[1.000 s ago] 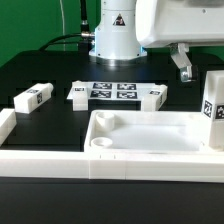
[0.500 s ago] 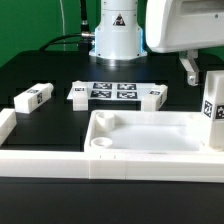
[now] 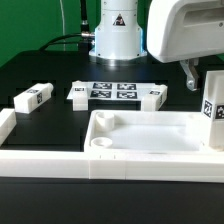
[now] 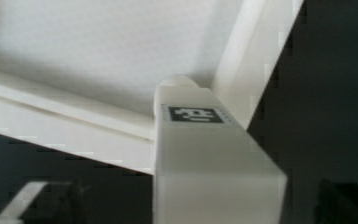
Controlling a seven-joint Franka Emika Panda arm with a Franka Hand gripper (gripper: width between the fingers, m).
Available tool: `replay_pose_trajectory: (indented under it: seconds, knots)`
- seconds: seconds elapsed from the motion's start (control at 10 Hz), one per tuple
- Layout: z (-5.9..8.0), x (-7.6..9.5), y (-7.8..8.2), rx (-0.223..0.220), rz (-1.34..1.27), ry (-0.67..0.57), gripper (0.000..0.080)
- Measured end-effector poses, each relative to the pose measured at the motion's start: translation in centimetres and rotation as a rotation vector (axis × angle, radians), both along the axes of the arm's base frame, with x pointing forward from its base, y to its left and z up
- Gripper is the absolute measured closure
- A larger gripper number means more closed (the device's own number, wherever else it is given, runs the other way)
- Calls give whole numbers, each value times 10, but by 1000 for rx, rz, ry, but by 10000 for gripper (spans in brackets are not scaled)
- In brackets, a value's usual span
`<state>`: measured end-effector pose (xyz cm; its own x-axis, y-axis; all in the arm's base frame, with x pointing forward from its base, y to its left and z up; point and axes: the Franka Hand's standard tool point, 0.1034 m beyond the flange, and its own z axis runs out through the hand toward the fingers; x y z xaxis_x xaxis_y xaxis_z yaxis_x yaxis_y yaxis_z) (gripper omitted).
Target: Assemble desk
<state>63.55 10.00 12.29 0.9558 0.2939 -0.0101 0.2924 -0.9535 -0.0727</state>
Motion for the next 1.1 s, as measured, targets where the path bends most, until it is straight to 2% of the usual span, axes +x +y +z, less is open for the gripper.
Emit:
replay_pose_trajectory:
  seconds: [0.2, 0.3, 0.5, 0.6, 0.7, 0.9, 1.1]
  knots:
    - [-2, -1, 0, 0, 0, 0, 150]
    - [-3, -1, 1, 0, 0, -5, 177]
    - [-3, 0, 0, 0, 0, -5, 446]
    - [-2, 0, 0, 0, 0, -5, 446]
    - [-2, 0, 0, 0, -7, -5, 511]
    - [-2, 0, 0, -1, -25, -4, 511]
    - [-2, 0, 0, -4, -161, 6, 511]
